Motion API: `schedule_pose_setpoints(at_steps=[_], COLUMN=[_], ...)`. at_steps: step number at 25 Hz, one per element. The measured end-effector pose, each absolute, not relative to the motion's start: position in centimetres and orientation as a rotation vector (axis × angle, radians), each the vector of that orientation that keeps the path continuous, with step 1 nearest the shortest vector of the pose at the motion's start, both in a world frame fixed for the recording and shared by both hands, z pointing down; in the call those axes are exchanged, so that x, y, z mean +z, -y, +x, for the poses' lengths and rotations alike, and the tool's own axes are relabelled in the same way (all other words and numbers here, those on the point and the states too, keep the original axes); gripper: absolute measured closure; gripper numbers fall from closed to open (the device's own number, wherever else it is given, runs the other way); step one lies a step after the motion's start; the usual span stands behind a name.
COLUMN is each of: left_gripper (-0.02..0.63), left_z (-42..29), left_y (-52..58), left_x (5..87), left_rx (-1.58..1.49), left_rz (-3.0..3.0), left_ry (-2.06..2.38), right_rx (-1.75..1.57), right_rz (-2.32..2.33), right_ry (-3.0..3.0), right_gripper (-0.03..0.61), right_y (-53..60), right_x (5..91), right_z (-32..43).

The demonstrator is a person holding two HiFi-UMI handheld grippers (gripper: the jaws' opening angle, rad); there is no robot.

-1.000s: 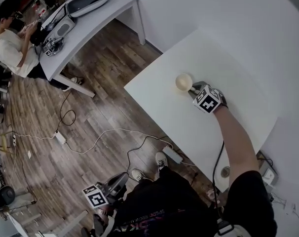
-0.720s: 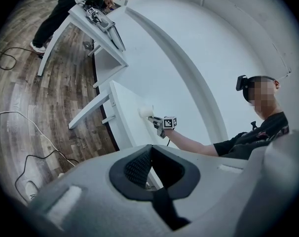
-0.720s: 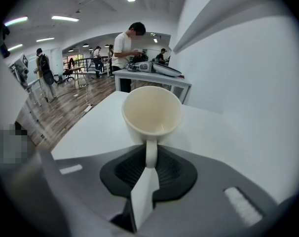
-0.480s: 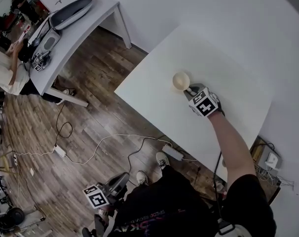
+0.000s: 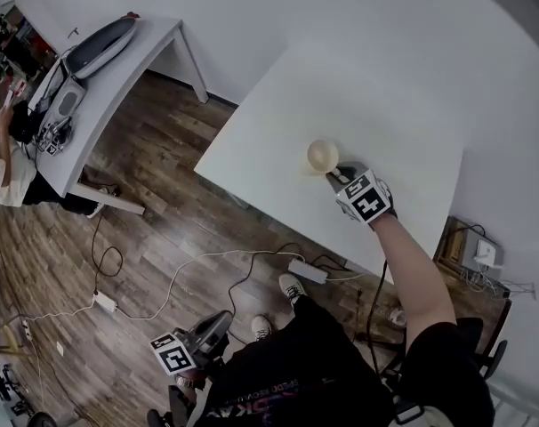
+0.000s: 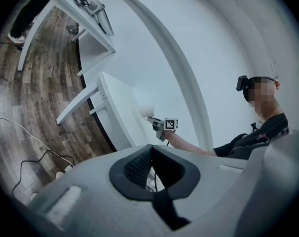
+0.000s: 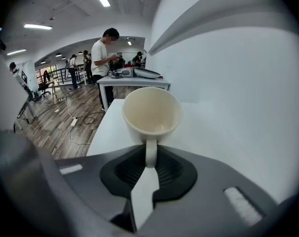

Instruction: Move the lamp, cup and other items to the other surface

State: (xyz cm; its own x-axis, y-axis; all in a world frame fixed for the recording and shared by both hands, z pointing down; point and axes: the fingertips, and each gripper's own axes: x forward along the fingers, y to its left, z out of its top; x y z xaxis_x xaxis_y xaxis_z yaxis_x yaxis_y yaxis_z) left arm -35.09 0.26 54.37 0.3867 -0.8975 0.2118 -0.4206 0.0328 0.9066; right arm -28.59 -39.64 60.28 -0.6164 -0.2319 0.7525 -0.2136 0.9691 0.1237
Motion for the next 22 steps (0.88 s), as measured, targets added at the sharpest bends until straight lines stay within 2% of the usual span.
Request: schedule_pose_setpoints(at_steps=[22], left_gripper=[0.617], left_z=[-33.6], left_y=[-7.3], left_x=[52.9], left_rx=[-0.49], left_rz=[1.797], left_ry=[0.946], right_rx=[0.055], right_rz=[0.691], right_ry=[2.229], right_gripper=[0.531], right_y=[24.7], right_x=[55.9], right_z=[-15.1])
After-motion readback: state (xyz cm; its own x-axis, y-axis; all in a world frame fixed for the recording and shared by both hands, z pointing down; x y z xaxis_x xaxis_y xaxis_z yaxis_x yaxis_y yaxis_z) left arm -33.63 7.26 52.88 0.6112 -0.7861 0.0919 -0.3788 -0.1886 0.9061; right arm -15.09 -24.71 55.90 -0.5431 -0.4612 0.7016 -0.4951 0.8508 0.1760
